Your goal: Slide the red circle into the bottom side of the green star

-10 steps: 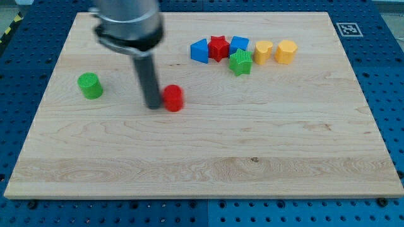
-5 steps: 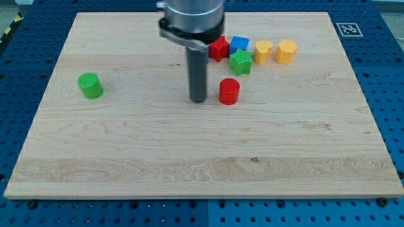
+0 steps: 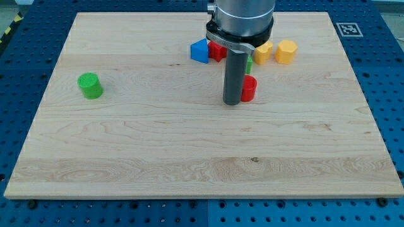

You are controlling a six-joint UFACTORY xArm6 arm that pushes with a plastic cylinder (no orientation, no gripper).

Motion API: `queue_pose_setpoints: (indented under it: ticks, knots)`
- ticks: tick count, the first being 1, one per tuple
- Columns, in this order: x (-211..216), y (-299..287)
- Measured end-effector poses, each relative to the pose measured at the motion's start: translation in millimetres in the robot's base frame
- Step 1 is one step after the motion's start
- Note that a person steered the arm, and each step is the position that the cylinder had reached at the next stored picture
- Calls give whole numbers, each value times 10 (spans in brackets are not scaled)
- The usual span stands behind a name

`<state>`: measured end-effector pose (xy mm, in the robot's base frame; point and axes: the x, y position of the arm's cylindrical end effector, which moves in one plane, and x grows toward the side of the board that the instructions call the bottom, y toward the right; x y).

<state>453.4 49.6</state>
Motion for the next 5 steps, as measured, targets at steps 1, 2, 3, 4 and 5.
queue_pose_setpoints:
  ticks: [1,2,3,4,5]
  knots:
    - [198,-1]
    - [265,83]
    - [72,157]
    - [-72,157]
    - [58,156]
